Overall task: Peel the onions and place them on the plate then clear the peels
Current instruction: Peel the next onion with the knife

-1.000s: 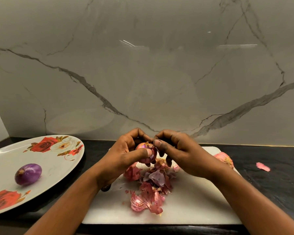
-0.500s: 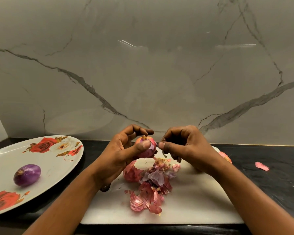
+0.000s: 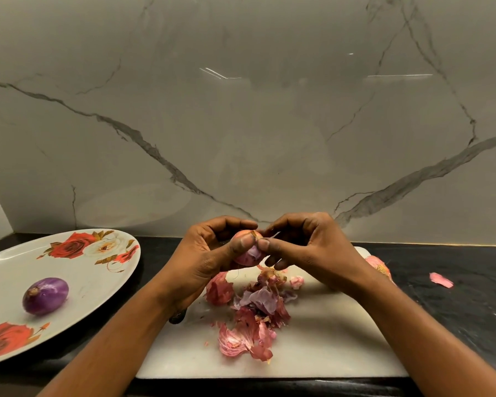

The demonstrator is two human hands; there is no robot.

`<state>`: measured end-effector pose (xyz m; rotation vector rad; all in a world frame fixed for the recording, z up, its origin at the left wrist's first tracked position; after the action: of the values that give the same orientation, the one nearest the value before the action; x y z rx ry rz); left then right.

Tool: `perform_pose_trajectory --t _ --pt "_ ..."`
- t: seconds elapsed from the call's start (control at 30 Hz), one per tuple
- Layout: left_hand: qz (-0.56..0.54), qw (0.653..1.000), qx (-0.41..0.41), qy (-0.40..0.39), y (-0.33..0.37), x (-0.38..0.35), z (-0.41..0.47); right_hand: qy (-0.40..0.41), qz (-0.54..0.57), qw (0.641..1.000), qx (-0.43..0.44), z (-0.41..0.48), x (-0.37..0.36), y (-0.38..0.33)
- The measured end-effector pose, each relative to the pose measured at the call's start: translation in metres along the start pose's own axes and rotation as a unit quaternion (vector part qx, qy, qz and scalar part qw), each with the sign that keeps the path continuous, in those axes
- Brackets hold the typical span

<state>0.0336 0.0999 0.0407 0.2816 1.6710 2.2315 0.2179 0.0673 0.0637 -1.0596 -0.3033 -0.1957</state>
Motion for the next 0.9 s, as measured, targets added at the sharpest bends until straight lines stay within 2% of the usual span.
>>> perform_pose_trajectory --t 0.13,0.3,0.53,0.73,0.9 --pt "0.017 1.000 -0.004 0.004 -0.0023 0.0015 0.0002 0.007 -0.004 1.000 0.002 -0.0005 0.0000 0.0020" --pt "0.030 1.000 -0.005 0.006 -0.0050 0.0020 0.0012 0.039 -0.074 0.995 0.050 -0.0014 0.0008 0.0010" --pt "0.008 1.000 -0.002 0.015 -0.0054 0.0043 0.0028 0.021 -0.069 0.996 0.058 -0.0029 -0.0041 -0.0014" --pt "-0.022 0.999 0.002 -0.033 -0.0044 0.0013 0.0025 0.029 -0.044 0.998 0.044 -0.0005 -0.0013 0.0023" --pt "-0.020 0.999 0.000 -0.036 -0.0055 0.0015 0.0024 0.021 -0.054 0.997 0.046 -0.0015 -0.0014 0.0014"
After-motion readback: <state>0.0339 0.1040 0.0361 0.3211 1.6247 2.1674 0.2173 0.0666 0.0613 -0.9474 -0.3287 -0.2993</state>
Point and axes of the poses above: each hand's wrist, its own z-axis towards the middle knuckle, its own x-axis out of the back of the hand, y = z × x, the point moved 7 cm from there along z, towards the middle knuckle, and after that the axes turned 5 degrees about y, right-handed, at the moved point
